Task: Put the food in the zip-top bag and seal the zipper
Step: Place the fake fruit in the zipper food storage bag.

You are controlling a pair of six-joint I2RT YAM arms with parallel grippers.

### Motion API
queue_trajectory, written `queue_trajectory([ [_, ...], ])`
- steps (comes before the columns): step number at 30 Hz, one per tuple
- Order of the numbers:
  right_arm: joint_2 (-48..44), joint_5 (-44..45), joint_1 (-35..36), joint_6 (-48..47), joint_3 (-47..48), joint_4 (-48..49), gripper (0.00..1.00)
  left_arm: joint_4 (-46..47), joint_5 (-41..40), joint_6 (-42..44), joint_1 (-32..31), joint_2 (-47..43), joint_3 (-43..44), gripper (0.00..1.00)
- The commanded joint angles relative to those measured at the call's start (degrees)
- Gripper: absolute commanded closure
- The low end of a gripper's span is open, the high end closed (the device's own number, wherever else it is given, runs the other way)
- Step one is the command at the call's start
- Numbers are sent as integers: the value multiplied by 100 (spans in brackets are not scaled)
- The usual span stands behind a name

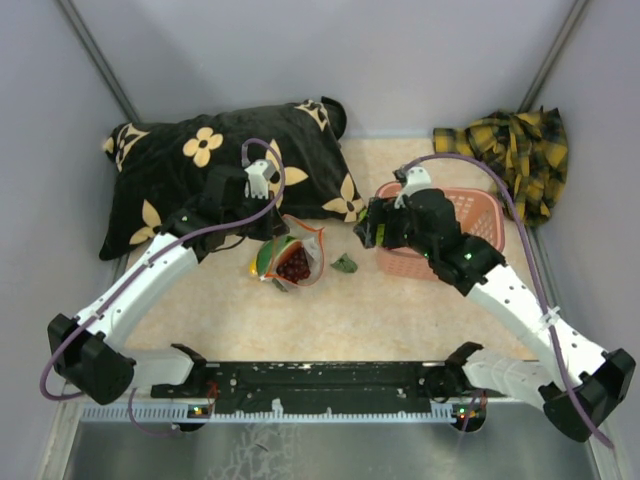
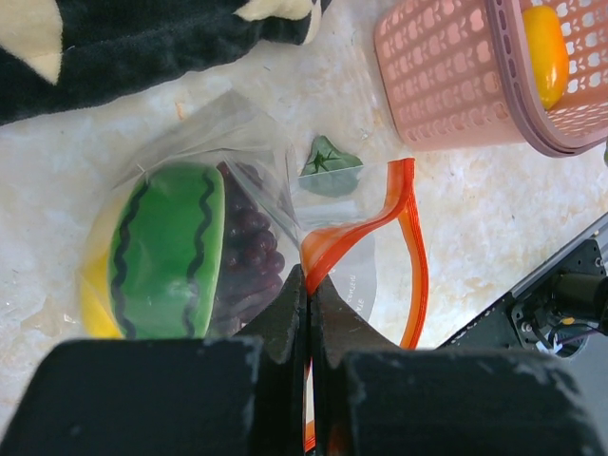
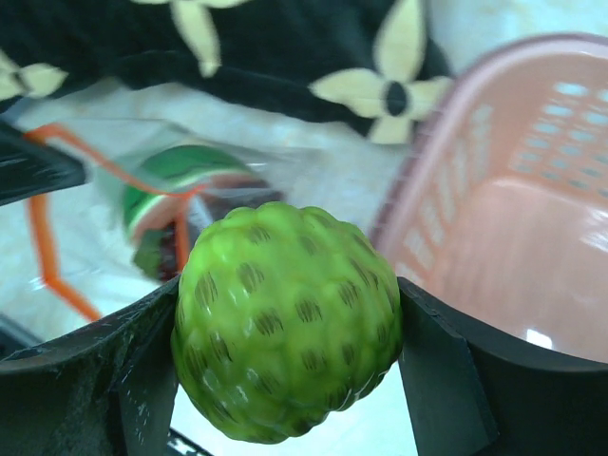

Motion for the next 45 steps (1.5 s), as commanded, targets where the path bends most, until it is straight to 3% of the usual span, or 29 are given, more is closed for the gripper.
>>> queue_trajectory([
  [1,163,-242,612,-309,354,778,58,164,95,23,14,10,-25,100],
  [11,879,-870,1520,-373,128,2337,58,171,177,26,13,-3,-16,100],
  [17,1379,-1351,1648,-368,-182,3171,57,171,205,38,17,-41,-17,100],
  [25,1925,-1166,1801,-290,-708,4059,57,171,309,31,13,-64,-16,100],
  [30,2203,-837,1829,-294,-783,4164,55,181,363,45,18,-72,-16,100],
  [40,2223,-301,1830,-348,-709,3982,35,198,439,52,12,-82,-16,100],
  [45,2192,-277,1838,-369,-633,3813,30,198,441,50,14,-81,-20,100],
])
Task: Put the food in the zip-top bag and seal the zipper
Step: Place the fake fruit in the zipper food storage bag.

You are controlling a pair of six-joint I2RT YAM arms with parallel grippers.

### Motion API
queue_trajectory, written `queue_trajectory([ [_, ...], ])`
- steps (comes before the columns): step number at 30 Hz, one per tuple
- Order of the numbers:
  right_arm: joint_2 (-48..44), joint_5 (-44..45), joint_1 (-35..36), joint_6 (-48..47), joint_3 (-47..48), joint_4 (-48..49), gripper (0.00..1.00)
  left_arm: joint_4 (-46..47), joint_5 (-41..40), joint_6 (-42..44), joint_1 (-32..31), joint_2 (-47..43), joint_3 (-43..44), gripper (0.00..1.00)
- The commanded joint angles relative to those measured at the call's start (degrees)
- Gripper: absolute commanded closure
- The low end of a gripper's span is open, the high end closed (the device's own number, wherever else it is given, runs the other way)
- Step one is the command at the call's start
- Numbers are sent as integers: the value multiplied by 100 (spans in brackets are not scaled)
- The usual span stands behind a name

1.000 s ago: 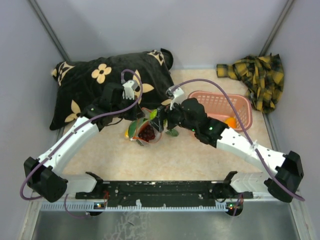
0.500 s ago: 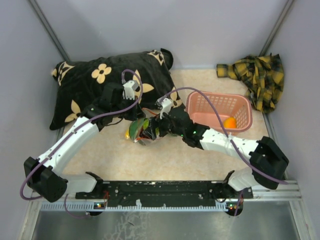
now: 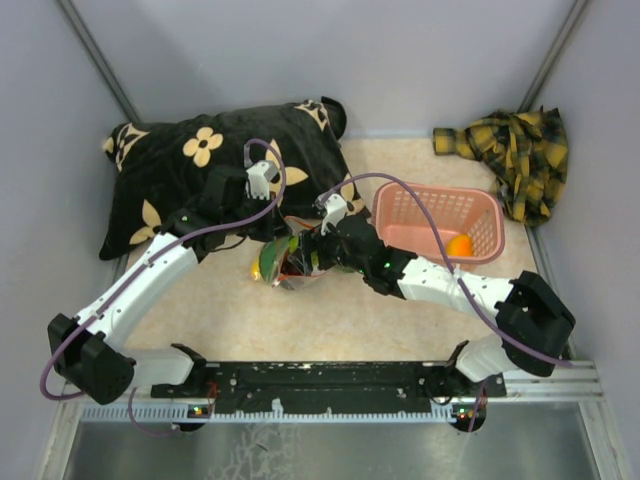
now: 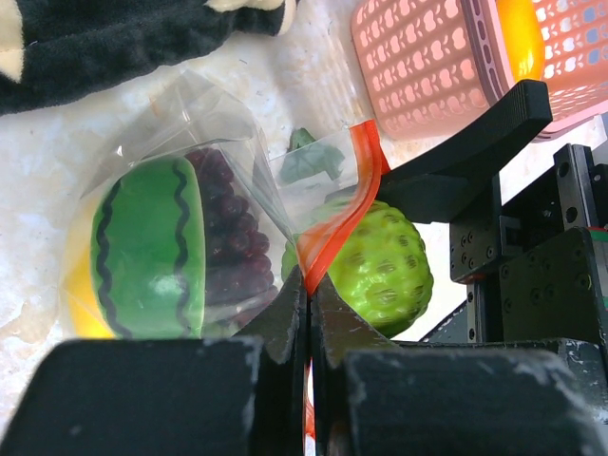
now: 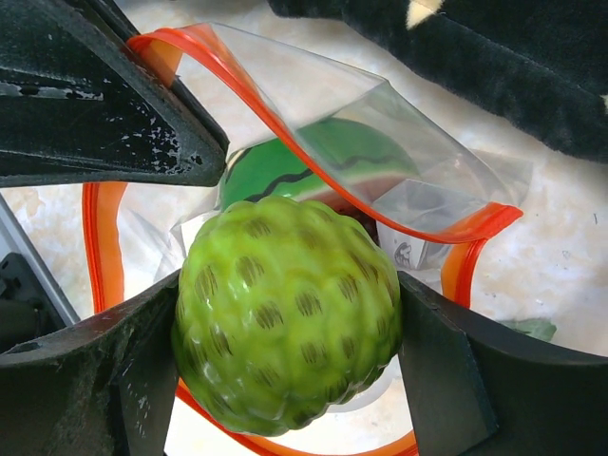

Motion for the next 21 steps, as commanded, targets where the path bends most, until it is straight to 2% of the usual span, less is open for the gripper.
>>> queue_trajectory([
  [1,-73,192,79,-98,203,89,30,196,132,48,10,-90,-17,100],
  [4,-56,192,83,-80,242,32,28,196,117,48,10,-101,-17,100],
  [6,-35,230,82,-37,277,-6,18,196,121,48,16,-104,-23,100],
  [10,8,189,82,-27,321,3,17,196,127,48,17,-99,-19,100],
  [13,72,196,84,-6,416,-98,2,196,130,47,17,-114,-25,100],
  [21,-128,276,90,-9,618,-408,1,196,102,47,10,-125,-30,100],
])
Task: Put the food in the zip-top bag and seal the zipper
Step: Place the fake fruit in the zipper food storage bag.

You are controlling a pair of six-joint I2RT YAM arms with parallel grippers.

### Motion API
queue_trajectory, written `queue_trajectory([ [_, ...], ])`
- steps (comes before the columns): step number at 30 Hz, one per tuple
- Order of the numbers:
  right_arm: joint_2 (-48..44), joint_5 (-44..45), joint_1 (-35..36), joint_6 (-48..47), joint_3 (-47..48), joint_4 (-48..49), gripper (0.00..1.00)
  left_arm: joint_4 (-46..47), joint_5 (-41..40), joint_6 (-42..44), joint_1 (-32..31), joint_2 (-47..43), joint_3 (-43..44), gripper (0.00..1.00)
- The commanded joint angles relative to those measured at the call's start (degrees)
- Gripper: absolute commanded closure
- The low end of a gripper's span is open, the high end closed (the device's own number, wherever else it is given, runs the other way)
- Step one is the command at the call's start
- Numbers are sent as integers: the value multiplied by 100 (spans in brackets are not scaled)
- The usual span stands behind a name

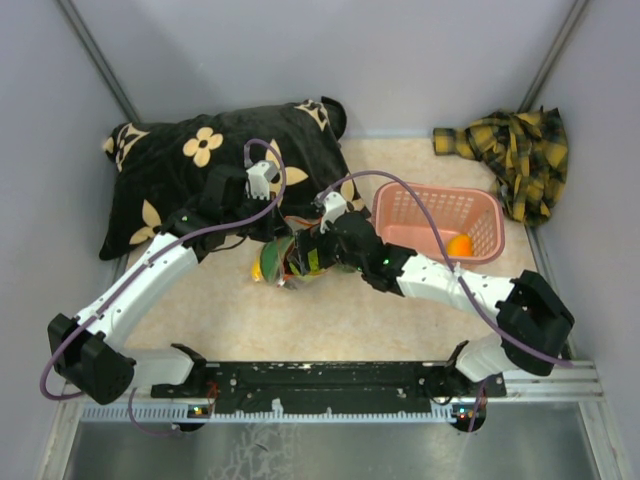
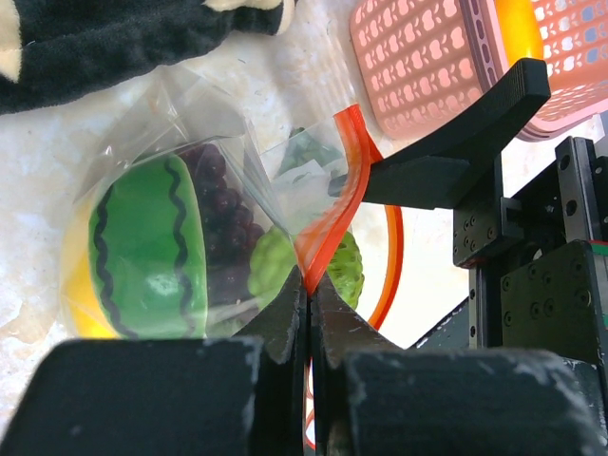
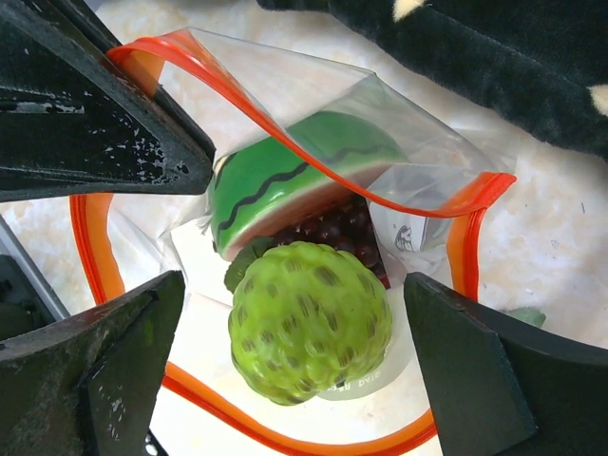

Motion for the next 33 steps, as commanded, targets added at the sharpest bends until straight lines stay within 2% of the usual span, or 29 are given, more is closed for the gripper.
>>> queue_trajectory([
  [1,-220,137,88,-52,500,-197,1,196,80,49,9,-125,-26,100],
  [8,-860,454,83,-195,670,-1050,2,195,64,51,11,-138,-25,100],
  [14,-1080,956,79,-94,648,-1613,9,196,75,44,15,-125,-22,100],
  [24,-686,1180,82,432,224,-1354,27,199,99,38,17,-125,-25,100],
  [28,-473,1064,79,593,64,-1061,29,204,95,40,18,-134,-25,100],
  [30,-376,1081,69,698,52,-1092,33,205,96,43,15,-138,-25,100],
  [32,-308,1130,71,757,38,-1126,49,204,95,38,17,-144,-25,100],
  [33,-298,1132,69,774,18,-1101,54,204,93,38,12,-148,-25,100],
])
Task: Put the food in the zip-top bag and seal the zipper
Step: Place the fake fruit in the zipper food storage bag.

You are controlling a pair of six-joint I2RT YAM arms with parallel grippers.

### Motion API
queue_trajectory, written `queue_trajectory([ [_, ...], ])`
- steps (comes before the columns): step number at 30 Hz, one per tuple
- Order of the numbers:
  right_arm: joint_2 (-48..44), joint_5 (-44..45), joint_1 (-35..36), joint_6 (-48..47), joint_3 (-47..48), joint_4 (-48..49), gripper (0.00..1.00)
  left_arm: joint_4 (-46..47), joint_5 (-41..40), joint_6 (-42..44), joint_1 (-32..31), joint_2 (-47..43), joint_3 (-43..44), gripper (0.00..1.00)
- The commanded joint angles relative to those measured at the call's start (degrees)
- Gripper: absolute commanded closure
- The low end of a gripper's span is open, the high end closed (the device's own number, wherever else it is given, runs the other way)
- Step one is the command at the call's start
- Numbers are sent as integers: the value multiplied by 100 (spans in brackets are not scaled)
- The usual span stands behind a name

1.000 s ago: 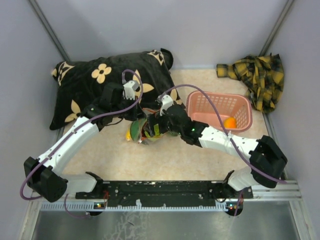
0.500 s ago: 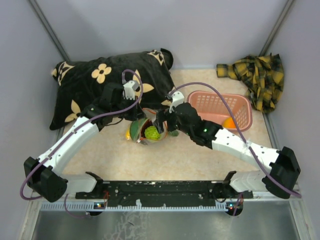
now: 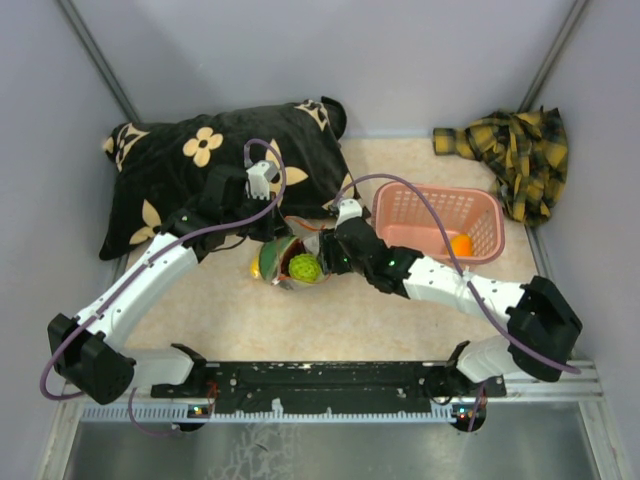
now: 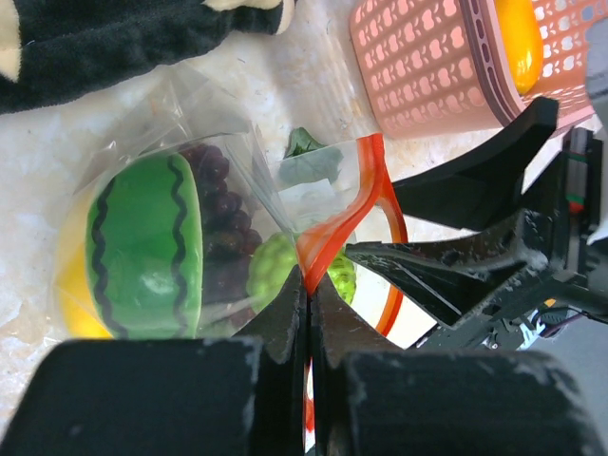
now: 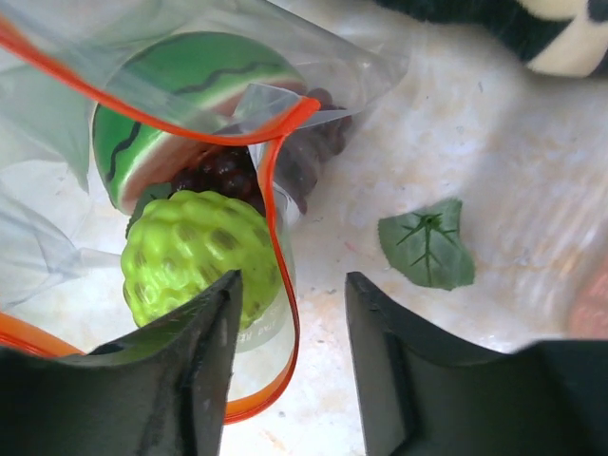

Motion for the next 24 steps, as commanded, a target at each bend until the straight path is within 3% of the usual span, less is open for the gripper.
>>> queue_trajectory([
  [1,39,119,60,245,-13,385,56,204,79,44,17,-148,-25,100],
  [6,-61,229,60,300,-111,468,59,204,77,40,12,-143,-27,100],
  [8,-51,234,68,288,-74,413,73,204,82,40,15,-146,-29,100],
  [11,-66,254,60,284,144,105,100,204,63,44,17,-137,-25,100],
  [17,-213,513,60,23,1182,-1166,100,147,-119,109,18,-173,7,100],
  [24,357,670,60,-163,3112,-3126,100,79,-375,203,19,-325,81,100],
])
